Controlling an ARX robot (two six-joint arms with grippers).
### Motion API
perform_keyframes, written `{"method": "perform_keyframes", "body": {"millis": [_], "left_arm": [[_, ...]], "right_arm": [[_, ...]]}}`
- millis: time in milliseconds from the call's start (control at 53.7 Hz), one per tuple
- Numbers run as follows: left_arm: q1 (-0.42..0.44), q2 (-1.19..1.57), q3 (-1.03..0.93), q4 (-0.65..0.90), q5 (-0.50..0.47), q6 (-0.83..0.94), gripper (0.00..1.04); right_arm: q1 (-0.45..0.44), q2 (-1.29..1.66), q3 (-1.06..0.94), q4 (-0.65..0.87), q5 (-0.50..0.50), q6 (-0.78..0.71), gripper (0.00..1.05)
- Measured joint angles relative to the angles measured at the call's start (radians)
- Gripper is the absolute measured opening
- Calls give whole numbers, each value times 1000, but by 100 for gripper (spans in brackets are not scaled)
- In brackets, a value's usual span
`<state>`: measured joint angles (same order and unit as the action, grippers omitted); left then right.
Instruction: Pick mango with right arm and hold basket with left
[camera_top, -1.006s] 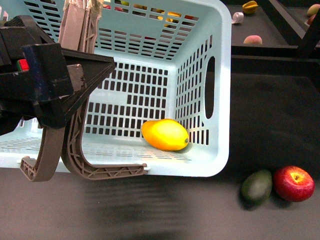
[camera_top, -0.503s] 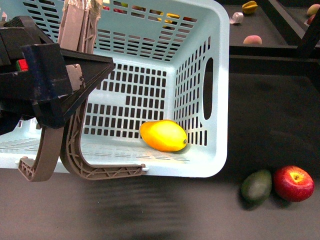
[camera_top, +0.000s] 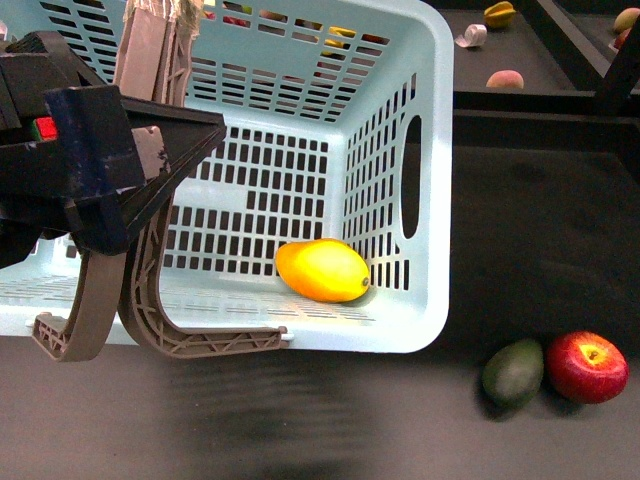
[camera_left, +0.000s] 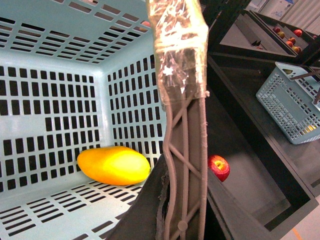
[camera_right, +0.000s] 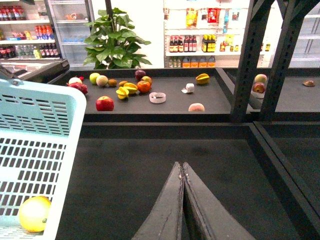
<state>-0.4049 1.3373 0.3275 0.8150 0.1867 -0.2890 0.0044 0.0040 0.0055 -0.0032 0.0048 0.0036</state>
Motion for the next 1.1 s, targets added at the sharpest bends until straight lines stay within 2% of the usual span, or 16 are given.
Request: {"method": "perform_keyframes", "body": {"millis": [801,913,1025,1099], "left_arm": [[0,0,0,0,0,0,12],[0,0,0,0,0,0,12],[0,0,0,0,0,0,12],[0,0,0,0,0,0,12]], "right_arm": [[-1,0,0,0,0,0,2],[-1,0,0,0,0,-1,19],[-1,0,0,0,0,-1,45],[-1,0,0,0,0,-1,58]]}}
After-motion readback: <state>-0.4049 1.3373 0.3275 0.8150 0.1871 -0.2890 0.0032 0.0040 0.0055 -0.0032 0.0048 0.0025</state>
